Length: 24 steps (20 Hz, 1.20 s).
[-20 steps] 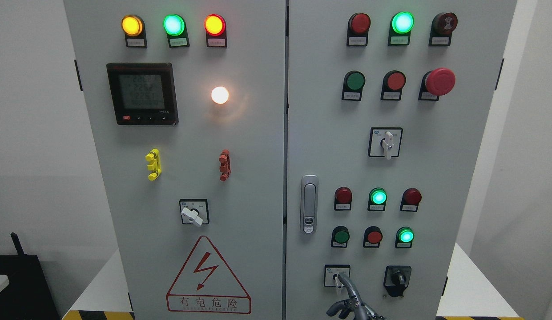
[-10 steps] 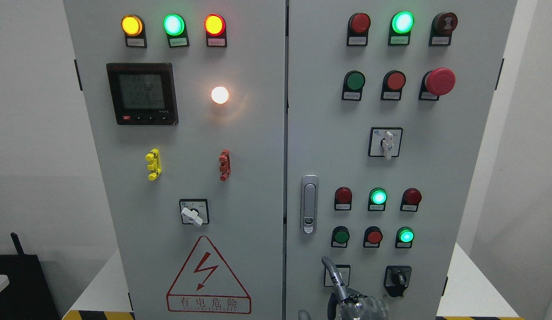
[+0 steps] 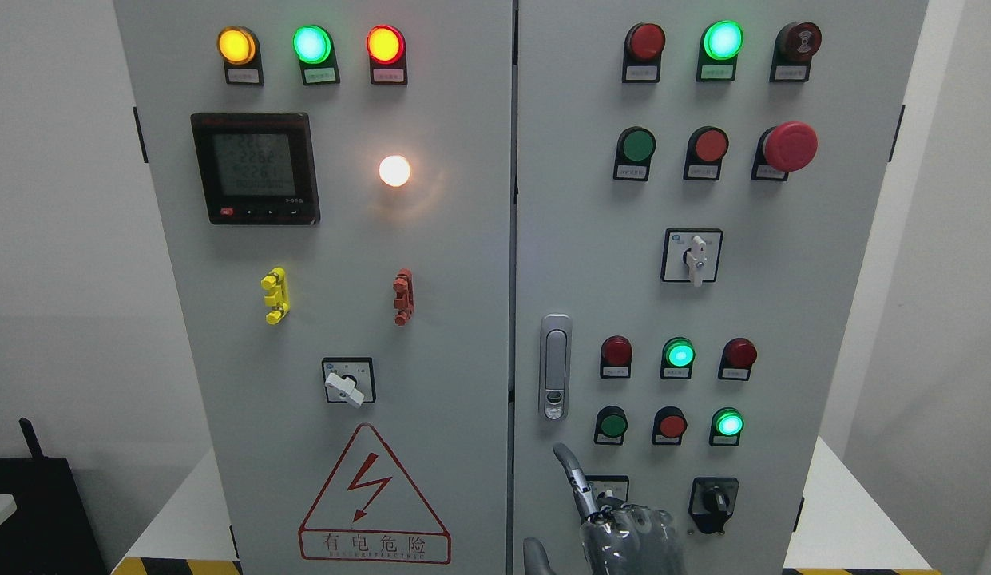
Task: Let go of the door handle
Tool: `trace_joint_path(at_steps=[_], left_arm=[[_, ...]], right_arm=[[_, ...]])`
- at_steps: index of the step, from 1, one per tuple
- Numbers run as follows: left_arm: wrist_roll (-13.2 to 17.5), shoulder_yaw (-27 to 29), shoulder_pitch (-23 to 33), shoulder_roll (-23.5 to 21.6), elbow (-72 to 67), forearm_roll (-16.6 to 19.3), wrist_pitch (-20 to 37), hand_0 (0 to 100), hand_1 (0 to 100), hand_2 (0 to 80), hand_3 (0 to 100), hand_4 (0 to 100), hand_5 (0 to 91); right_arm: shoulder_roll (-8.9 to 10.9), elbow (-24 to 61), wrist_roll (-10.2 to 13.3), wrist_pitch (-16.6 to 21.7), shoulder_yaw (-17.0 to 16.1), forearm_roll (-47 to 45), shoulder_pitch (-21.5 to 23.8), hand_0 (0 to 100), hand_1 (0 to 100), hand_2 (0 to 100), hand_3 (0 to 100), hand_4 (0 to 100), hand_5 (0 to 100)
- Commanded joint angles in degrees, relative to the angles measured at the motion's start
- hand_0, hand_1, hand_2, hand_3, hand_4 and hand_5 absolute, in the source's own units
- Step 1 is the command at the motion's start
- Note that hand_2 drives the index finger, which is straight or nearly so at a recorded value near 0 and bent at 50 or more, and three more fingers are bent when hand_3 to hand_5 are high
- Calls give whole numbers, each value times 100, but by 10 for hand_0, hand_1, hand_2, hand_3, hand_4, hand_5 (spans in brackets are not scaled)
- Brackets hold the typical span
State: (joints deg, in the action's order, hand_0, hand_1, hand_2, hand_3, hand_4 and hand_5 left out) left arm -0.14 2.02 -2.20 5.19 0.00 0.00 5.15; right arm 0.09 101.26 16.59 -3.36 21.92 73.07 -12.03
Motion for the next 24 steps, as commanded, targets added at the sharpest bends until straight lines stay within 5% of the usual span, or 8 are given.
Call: trace_joint_path(at_steps=[1,5,24], left_arm=[[-4,0,1,0,53,158,4,120,389,0,0,0,0],[-4,0,1,0,53,158,4,120,389,0,0,0,0],[-4,0,1,0,53,158,4,120,389,0,0,0,0]], right_arm=[[-158,-89,-261,-208,23,251,-132,397,427,37,1000,1000,1000],[-325,-89,-420,-420,-12,251,-264,398,427,17,1000,1000,1000],[-352,-387,-604,-569,-65,208,-554,419,418,0,1000,1000,1000]])
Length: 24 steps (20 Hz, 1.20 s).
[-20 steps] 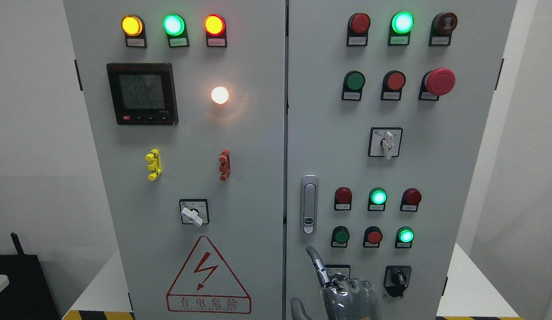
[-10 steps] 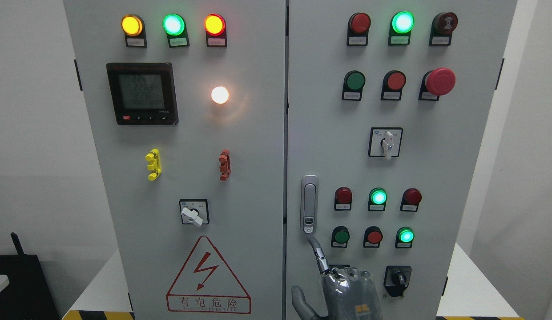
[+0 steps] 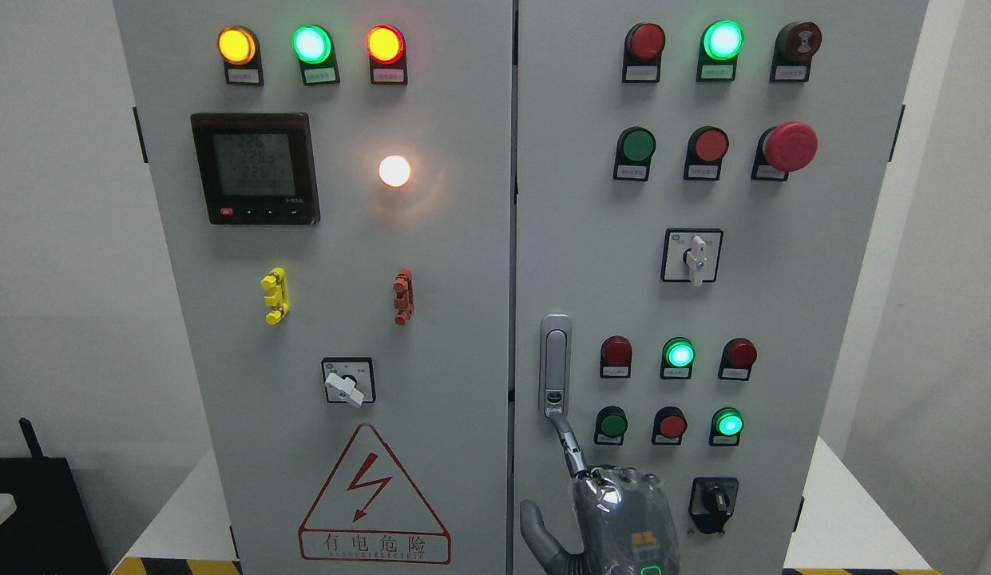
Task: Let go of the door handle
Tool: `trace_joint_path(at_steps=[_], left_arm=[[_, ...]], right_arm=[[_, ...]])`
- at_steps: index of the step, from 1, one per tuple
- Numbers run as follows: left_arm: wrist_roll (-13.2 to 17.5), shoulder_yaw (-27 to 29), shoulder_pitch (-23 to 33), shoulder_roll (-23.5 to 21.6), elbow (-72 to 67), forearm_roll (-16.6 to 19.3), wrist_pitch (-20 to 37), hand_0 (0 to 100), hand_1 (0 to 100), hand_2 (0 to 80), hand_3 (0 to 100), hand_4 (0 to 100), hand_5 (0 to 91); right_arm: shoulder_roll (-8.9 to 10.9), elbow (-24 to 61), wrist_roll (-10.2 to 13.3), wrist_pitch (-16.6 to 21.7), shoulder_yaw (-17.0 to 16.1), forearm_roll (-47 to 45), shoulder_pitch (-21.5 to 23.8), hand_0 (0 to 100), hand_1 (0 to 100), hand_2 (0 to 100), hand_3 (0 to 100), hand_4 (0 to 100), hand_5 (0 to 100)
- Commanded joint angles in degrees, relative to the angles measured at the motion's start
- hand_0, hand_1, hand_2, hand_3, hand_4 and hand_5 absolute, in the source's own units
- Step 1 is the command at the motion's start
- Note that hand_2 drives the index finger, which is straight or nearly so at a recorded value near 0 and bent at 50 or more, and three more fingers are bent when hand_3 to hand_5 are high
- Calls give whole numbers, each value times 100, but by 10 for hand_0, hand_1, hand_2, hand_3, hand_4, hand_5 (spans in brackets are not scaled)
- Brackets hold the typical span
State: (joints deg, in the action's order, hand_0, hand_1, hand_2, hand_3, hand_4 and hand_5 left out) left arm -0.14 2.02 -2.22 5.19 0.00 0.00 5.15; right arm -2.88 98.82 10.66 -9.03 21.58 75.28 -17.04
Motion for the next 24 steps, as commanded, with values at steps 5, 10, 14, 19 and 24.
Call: trace_joint_path(at_steps=[5,10,14,19,24], left_arm=[[-4,0,2,0,53,158,4,120,389,0,0,0,0],[-4,0,2,0,53,158,4,120,389,0,0,0,0],[-4,0,2,0,53,158,4,120,389,0,0,0,0],[-4,0,2,0,53,158,4,120,389,0,0,0,0],[-4,0,2,0,53,158,4,120,389,0,0,0,0]], right_arm=[[-55,-267,-11,-2,-109,-31,-115,420,416,0,1000,1000,1000],[-55,-293,-11,-2,-136,-40,-115,419,415,3,1000,1000,1000],[-55,-293,-90,-2,-128,-40,-185,418,415,7,1000,1000,1000],[-55,-293,-99,-2,-127,-40,-177,416,415,11,1000,1000,1000],[-55,-293,-99,-11,-136,-40,-168,414,414,15,1000,1000,1000]])
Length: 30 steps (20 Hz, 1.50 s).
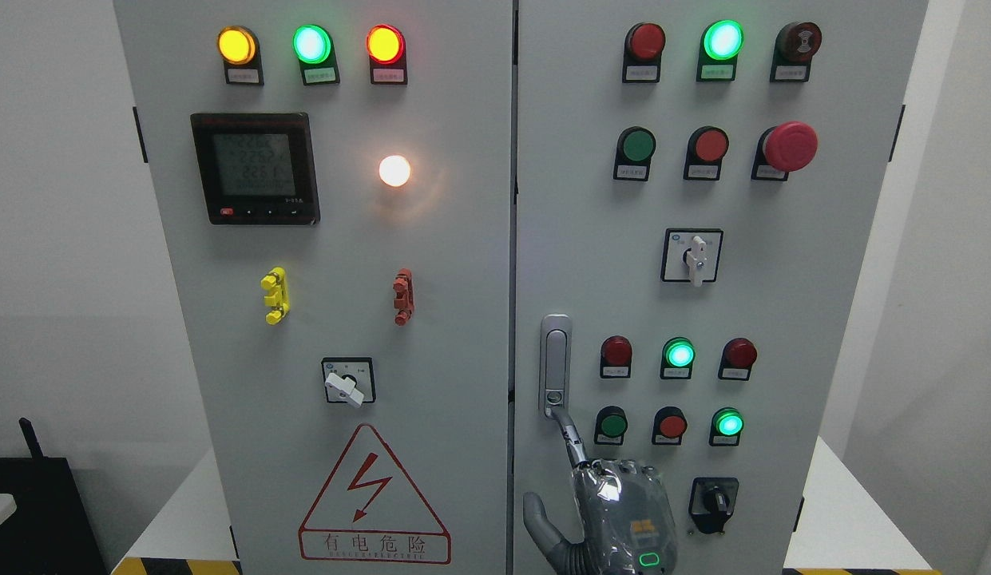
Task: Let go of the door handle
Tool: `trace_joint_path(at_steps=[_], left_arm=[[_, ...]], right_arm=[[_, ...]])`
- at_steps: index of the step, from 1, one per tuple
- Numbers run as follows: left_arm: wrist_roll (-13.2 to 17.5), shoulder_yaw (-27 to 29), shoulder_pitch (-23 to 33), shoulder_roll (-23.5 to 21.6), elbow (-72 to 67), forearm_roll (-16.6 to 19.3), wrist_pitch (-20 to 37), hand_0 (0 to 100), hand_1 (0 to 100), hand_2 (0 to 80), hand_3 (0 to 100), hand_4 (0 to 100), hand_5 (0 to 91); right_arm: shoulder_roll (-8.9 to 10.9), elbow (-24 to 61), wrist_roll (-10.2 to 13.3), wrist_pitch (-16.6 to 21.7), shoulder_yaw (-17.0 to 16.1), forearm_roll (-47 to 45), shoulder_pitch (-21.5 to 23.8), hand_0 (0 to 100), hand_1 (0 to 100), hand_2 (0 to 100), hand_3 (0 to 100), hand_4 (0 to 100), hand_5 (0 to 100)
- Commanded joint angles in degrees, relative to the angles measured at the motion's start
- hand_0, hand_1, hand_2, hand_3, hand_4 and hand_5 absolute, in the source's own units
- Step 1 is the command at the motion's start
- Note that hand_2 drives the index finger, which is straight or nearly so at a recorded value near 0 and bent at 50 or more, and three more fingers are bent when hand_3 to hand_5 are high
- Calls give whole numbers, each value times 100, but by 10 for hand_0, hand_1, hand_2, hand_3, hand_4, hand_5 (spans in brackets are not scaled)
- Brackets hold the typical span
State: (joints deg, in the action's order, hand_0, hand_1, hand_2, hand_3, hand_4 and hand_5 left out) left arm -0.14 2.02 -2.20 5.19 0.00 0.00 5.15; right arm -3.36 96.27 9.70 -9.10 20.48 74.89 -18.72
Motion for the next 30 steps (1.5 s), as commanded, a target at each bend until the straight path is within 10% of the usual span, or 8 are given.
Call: trace_joint_path(at_steps=[1,30], left_arm=[[-4,0,0,0,53,158,4,120,389,0,0,0,0],[-4,0,0,0,53,158,4,120,389,0,0,0,0]], right_arm=[[-6,-38,-4,-4,-26,-1,0,413,414,15,1000,1000,1000],[-6,-12,23,4,-9,-1,26,400,414,24,1000,1000,1000]])
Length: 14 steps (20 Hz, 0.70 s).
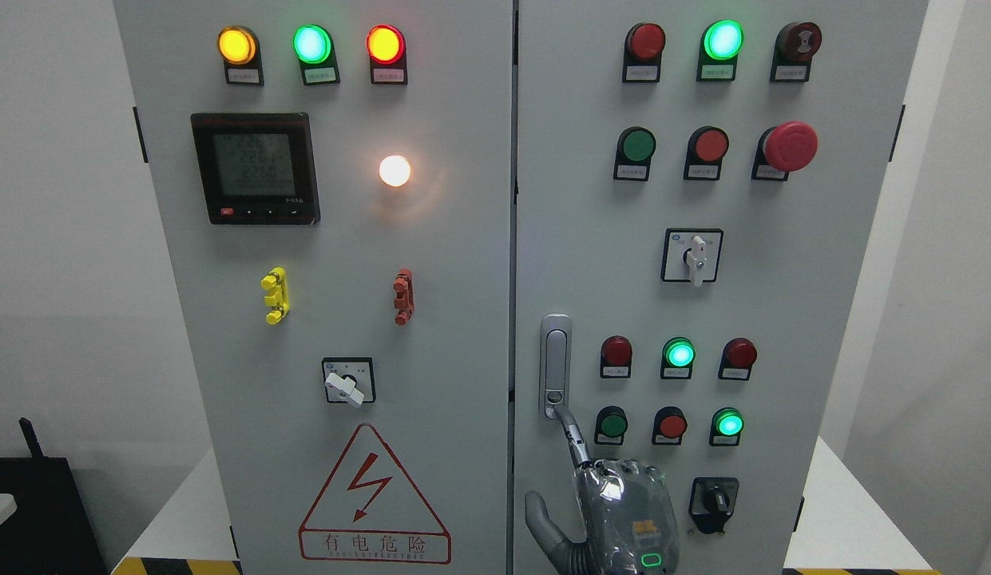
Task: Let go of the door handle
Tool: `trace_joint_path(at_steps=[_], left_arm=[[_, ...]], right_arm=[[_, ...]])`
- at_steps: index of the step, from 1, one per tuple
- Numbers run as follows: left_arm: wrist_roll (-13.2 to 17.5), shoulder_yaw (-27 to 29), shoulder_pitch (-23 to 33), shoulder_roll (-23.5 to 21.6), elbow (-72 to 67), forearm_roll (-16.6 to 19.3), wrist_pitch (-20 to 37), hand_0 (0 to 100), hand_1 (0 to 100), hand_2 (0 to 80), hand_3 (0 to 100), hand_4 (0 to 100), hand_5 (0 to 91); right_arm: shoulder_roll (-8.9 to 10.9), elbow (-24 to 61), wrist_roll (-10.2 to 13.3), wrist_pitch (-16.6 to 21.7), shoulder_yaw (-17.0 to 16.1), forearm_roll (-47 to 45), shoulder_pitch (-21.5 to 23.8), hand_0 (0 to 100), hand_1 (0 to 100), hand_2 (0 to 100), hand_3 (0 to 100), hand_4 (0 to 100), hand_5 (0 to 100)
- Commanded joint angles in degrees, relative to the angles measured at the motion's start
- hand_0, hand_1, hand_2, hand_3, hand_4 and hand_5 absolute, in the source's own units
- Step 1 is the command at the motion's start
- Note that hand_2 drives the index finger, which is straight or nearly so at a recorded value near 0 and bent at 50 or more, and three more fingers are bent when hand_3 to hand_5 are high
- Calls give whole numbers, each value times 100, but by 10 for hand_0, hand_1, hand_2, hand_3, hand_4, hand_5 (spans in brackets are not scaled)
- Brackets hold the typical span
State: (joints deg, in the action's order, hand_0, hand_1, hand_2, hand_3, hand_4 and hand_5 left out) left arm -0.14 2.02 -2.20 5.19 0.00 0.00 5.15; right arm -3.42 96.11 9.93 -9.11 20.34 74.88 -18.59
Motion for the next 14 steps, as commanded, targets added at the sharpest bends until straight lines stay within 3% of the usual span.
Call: trace_joint_path(at_steps=[1,14], left_arm=[[-4,0,0,0,53,158,4,120,389,0,0,0,0],[-4,0,0,0,53,158,4,120,389,0,0,0,0]], right_arm=[[0,5,0,6,5,0,13,399,414,24,1000,1000,1000],[0,5,-8,6,13,0,13,397,413,42,1000,1000,1000]])
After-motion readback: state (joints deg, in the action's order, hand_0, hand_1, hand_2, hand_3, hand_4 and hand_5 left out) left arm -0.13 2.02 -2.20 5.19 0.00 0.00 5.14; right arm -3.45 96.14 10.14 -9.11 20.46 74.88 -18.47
